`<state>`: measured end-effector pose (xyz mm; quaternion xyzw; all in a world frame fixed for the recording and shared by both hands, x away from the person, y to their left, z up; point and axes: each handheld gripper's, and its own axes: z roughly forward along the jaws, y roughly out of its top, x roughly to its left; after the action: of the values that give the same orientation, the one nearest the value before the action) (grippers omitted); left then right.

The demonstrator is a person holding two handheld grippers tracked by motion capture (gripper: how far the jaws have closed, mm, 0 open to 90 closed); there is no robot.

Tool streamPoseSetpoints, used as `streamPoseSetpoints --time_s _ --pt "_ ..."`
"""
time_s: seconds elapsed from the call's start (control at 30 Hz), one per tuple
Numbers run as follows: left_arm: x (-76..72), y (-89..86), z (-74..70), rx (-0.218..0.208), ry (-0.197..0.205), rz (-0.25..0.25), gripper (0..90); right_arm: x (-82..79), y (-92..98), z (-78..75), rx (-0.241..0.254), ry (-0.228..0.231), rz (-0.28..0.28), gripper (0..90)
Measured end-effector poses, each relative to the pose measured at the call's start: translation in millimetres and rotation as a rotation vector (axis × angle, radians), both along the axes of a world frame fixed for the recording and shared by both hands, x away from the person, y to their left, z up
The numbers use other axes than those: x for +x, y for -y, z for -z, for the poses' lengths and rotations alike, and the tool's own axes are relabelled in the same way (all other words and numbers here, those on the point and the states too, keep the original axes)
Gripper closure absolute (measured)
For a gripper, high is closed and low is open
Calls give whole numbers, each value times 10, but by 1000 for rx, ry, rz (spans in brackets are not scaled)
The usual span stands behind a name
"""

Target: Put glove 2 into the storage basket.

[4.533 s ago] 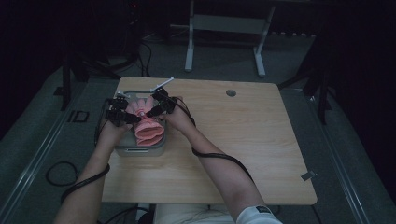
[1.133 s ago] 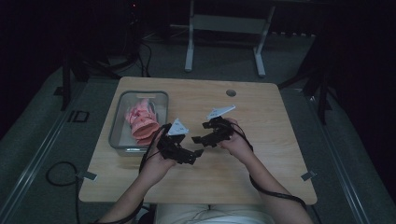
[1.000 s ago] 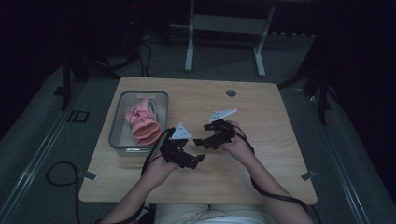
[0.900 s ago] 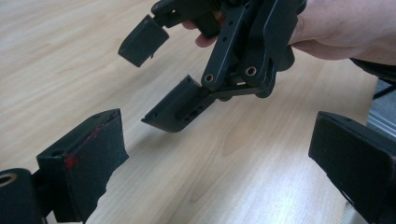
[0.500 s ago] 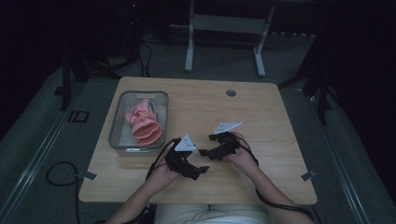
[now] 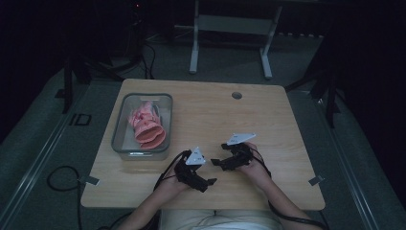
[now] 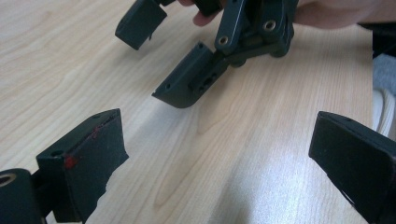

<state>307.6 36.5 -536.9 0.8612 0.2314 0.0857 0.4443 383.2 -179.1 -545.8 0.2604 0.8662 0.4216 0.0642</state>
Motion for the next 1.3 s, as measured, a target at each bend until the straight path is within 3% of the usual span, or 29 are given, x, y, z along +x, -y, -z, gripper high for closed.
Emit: streamPoseSetpoints --time_s 0.23,0.37,0.5,0.67,1.3 --pt "-21 56 95 18 8 17 33 -82 125 73 -5 13 16 151" --pt "-29 50 128 -4 4 20 33 -114 197 111 5 6 26 152" --pt "-30 54 173 5 -3 15 33 -161 254 134 -5 20 29 152" --pt "-45 58 180 10 5 15 33 -207 321 120 25 26 41 152" --pt "-50 14 215 13 14 5 33 -236 387 133 37 53 68 153"
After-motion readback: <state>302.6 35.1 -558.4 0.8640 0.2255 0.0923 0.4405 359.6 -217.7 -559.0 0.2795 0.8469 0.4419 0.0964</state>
